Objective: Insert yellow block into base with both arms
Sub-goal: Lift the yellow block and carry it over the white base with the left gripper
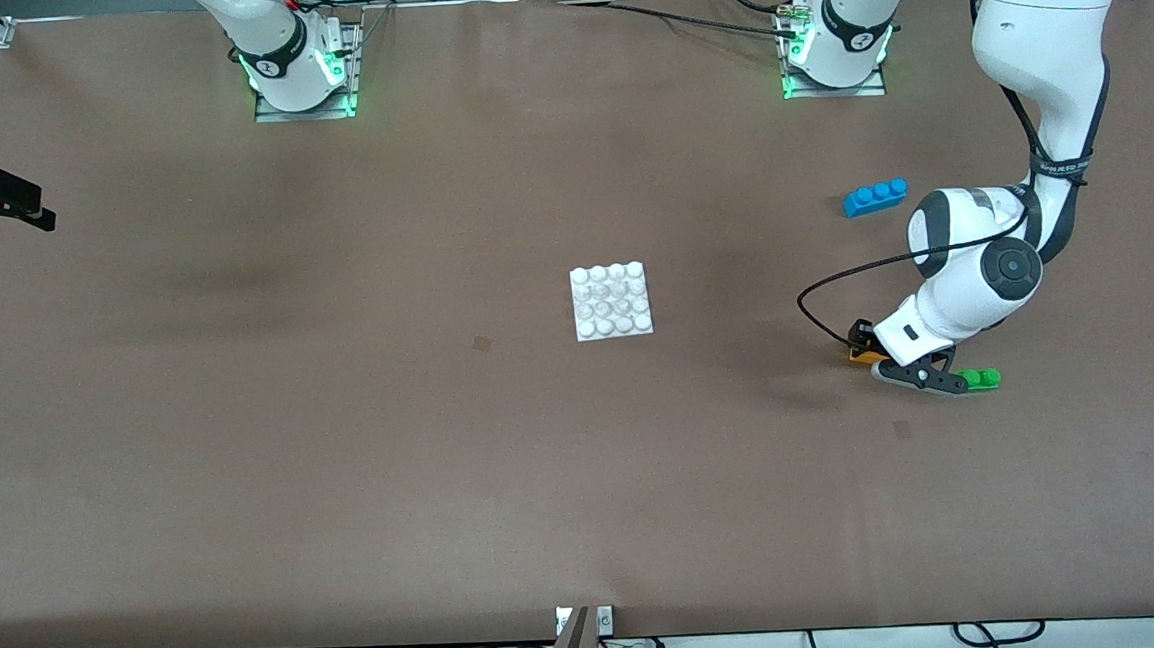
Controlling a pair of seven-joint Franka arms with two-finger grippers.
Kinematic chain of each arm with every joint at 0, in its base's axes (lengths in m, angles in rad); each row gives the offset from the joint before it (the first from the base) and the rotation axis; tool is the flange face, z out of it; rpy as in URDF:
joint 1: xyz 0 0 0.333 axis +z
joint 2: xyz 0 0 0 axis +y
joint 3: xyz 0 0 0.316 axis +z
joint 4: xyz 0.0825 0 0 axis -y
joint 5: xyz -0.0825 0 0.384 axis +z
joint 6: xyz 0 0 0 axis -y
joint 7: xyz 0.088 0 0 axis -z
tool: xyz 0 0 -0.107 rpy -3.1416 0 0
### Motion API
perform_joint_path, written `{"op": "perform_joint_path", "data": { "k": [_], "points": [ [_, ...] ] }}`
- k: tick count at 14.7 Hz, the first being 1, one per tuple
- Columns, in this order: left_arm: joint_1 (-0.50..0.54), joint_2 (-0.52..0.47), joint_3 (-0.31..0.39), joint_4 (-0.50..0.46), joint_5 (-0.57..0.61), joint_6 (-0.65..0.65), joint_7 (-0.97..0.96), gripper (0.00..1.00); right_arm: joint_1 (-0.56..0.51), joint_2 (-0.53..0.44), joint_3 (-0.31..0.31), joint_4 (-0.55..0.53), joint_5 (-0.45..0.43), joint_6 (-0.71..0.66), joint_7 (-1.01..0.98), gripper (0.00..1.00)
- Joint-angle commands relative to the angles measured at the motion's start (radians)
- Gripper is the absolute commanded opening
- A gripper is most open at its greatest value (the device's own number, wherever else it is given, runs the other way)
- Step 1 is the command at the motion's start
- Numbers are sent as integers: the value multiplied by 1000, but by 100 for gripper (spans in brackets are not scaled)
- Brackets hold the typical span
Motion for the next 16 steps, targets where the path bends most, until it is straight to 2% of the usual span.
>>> {"op": "perform_joint_path", "data": {
  "k": [1, 5, 8, 12, 15, 16],
  "points": [
    [-6, -24, -10, -4, 13, -27, 0, 59, -2, -14, 4, -15, 9, 0, -3, 100],
    [-11, -93, -51, 4, 12, -140, -38, 59, -2, -14, 4, -15, 9, 0, -3, 100],
    [-11, -149, -130, 8, 12, -242, -213, 59, -2, -14, 4, -15, 9, 0, -3, 100],
    [-12, -149, -229, 43, 10, -262, -406, 58, 0, -14, 4, -15, 9, -1, -3, 100],
    [-29, -117, -340, 79, 7, -267, -637, 57, -2, -14, 4, -15, 9, -1, -3, 100],
    [-51, -110, -345, 88, 13, -260, -691, 57, -2, -14, 4, -15, 9, -1, -3, 100]
  ]
}}
